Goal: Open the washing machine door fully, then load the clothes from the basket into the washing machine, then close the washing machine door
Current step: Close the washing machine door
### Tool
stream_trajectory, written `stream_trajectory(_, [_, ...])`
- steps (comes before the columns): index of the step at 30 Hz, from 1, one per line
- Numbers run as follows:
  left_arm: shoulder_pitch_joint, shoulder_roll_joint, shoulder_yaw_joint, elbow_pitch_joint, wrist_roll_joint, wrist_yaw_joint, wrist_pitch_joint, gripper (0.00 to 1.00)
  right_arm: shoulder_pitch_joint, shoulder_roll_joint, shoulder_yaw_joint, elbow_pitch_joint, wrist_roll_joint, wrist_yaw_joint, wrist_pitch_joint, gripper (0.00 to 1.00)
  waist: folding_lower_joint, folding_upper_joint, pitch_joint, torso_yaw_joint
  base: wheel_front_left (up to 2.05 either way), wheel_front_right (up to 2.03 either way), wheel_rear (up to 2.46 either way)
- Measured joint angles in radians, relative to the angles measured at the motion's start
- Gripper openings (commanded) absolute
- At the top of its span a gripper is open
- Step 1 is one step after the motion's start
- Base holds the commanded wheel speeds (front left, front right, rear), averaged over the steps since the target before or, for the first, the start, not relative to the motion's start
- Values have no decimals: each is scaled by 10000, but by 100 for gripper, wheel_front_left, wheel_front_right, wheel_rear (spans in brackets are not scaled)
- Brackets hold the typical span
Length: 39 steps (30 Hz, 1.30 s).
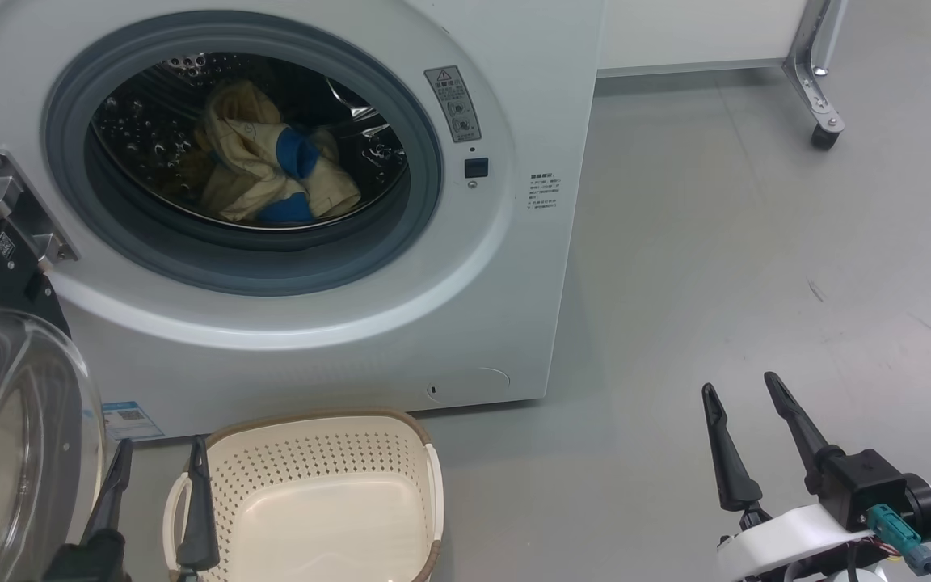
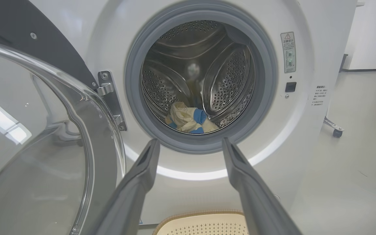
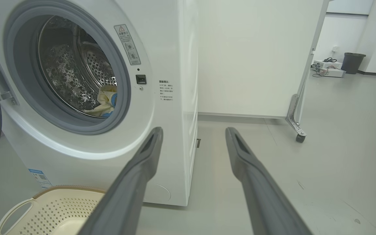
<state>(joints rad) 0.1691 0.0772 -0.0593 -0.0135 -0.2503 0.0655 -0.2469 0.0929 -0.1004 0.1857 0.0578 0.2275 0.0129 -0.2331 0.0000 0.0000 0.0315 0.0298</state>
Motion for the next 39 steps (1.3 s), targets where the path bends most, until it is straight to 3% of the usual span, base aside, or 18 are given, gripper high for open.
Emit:
stream_trajectory(22, [159, 90, -59, -249, 320, 42, 90, 100, 30, -15, 2, -94, 4, -58, 35, 100, 0, 0, 51, 128, -98, 98, 0])
stream_trajectory(39, [174, 90, -84, -307, 320, 59, 94, 100, 35, -15, 2, -117, 13, -73, 79, 100, 0, 0, 8, 148, -41, 41, 0])
